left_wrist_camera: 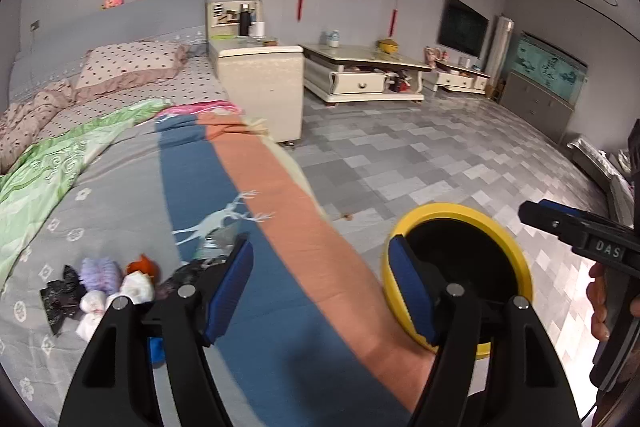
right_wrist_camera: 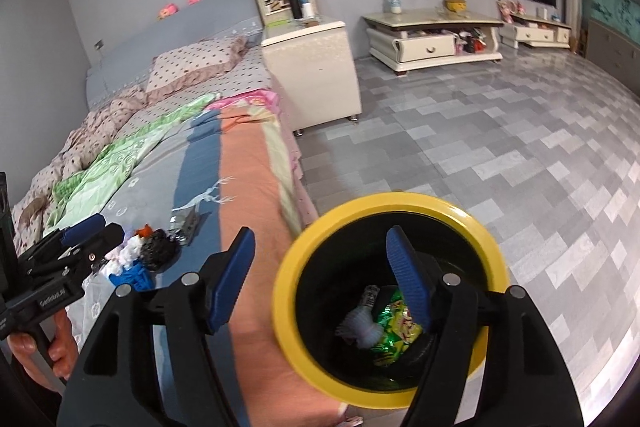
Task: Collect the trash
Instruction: 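Move both tools back to the bed toward the black plastic bags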
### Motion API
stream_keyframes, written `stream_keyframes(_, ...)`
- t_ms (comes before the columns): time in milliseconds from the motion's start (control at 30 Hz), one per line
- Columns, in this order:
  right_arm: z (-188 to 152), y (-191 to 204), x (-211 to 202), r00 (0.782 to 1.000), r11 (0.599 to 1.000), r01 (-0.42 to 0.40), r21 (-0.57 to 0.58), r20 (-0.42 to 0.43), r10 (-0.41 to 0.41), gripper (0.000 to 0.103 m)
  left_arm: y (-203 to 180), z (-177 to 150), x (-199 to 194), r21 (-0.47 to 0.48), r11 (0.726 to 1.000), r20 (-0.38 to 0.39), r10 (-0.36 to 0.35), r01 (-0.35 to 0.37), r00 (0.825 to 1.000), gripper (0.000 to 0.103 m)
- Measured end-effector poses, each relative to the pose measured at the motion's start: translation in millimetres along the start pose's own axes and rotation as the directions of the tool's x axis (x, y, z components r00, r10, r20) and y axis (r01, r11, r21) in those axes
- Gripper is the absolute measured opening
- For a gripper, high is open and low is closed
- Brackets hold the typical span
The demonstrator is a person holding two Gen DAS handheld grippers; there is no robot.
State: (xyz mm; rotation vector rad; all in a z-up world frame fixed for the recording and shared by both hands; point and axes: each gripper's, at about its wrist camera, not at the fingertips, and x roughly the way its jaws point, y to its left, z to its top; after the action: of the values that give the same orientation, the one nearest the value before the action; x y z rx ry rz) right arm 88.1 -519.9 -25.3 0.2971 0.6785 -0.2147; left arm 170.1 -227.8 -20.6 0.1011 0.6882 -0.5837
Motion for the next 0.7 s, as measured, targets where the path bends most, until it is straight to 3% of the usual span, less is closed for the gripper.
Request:
stream_keyframes(367,10.1,89.0,20.8,0.996,0.99,-0.084,-0.115,-0.018,0.082,0.067,97.2,-12.9,-23.5,-0.096,0.982,-0.008,0.163,-0.162,0.987,0.067)
stream_keyframes(700,10.8,157.7,55.1,0.985,0.97,-0.165,-0.179,-0.075,0.154,0.067,193.8,-39.9,-36.1,-0.186,0.93,-0.061,0.31,-0.316,0.949,0.067)
